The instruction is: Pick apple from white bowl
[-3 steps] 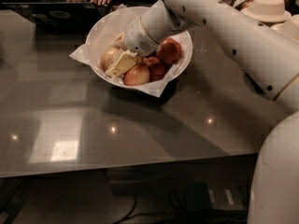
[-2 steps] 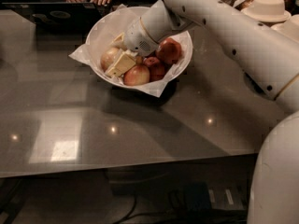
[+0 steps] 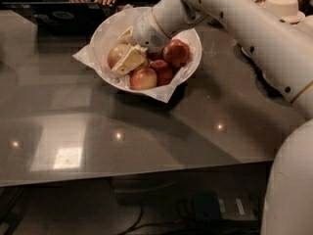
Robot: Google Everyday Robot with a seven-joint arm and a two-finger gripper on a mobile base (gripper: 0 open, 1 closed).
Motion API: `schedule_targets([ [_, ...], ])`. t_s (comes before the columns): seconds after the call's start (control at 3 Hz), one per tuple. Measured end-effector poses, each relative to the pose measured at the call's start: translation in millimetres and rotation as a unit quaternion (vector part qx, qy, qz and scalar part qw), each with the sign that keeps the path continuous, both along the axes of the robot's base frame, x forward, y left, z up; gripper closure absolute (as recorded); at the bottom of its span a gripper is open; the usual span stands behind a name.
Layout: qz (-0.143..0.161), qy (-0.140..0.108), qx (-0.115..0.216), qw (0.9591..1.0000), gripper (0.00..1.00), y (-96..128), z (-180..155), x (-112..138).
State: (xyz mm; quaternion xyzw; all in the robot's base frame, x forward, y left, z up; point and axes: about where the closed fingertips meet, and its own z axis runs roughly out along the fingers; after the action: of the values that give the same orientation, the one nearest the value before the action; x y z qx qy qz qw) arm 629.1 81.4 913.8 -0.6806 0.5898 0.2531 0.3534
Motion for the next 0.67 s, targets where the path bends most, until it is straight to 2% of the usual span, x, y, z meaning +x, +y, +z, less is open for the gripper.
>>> schedule_targets([
  [0.67,0.005,-0.017,0.015,0.9997,1.00,-15.4,33.2,-3.6],
])
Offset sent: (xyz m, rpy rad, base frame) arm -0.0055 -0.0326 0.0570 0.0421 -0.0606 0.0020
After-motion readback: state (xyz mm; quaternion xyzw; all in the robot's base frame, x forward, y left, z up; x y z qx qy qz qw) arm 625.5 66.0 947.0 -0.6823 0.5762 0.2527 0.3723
